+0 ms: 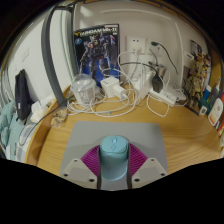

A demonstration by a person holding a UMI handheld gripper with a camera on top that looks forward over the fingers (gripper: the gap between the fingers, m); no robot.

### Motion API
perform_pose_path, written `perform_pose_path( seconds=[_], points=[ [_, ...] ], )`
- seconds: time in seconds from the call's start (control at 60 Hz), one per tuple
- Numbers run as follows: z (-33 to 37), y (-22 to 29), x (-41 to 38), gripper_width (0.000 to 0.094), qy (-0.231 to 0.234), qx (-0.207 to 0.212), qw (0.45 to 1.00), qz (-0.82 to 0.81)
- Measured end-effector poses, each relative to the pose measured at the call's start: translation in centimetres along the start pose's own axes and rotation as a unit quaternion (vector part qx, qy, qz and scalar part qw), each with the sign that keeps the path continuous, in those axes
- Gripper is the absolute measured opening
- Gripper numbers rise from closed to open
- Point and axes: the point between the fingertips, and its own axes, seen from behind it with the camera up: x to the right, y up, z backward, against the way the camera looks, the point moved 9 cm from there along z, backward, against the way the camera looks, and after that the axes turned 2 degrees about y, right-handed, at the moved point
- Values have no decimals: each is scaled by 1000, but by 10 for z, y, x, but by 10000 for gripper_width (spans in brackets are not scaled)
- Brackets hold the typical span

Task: Arrange mouse

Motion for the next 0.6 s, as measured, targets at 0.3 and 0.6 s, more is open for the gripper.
perform_pose_path(
  seconds=[0.3,0.6],
  points=[
    [4,3,3,782,-3,-2,1000,-1],
    [98,76,30,855,-17,60,998,-23]
  ],
)
